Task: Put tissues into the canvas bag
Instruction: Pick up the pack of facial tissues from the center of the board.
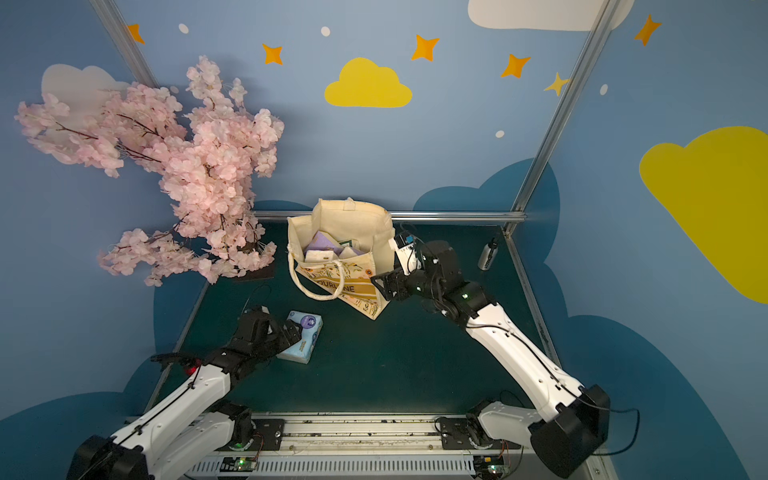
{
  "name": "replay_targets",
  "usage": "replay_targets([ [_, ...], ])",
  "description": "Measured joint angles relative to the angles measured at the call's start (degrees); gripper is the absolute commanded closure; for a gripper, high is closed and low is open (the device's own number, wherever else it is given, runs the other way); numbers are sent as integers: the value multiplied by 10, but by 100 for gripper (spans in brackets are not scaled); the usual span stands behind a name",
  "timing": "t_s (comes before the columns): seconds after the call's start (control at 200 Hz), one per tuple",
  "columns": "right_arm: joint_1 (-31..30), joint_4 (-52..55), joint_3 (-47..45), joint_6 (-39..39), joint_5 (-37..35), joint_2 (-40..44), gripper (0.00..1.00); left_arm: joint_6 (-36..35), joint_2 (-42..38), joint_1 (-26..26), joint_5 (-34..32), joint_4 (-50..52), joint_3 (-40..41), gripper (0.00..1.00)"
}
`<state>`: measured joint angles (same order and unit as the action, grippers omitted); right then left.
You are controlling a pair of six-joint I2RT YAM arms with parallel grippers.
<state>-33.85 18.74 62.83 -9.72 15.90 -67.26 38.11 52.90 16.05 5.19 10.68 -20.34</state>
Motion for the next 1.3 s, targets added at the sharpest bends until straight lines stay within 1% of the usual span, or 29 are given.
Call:
replay_targets([
  [0.165, 17, -13, -110, -36, -25, 105, 14, -11, 42, 7, 96, -31, 0, 9],
  [0.27, 30, -18, -163, -60, -34, 157, 14, -10, 72, 38, 132, -50, -1, 10],
  [0.466, 49, -24, -268, -104, -40, 214, 14, 3, 91, 120, 140, -85, -9, 7],
  [0.566, 51, -38, -320, -130, -35, 229, 16, 17, 97, 131, 134, -95, -15, 7],
  [0.636, 47, -60, -350, -146, -25, 227, 17, 29, 85, 131, 114, -90, -15, 6],
  [0.736, 17, -97, -381, -160, -26, 206, 17, 54, 25, 131, 71, -70, -4, 4],
  [0.871, -38, -172, -402, -169, -31, 146, 16, 95, -93, 127, 14, -56, 45, 2],
  [0.921, -57, -203, -403, -171, -33, 115, 16, 106, -129, 118, -2, -38, 61, 1],
  [0.991, -87, -251, -402, -170, -46, 67, 15, 118, -157, 98, -12, -17, 73, 1],
  [1.066, -123, -282, -386, -165, -68, 9, 15, 123, -166, 74, -12, -6, 76, 1],
  [1.136, -155, -306, -354, -157, -86, -55, 14, 123, -157, 57, -10, -6, 76, 1],
  [1.222, -176, -342, -311, -150, -97, -122, 14, 122, -127, 46, -1, -16, 76, 1],
  [1.302, -179, -381, -279, -149, -104, -171, 12, 120, -84, 40, 13, -34, 73, 1],
])
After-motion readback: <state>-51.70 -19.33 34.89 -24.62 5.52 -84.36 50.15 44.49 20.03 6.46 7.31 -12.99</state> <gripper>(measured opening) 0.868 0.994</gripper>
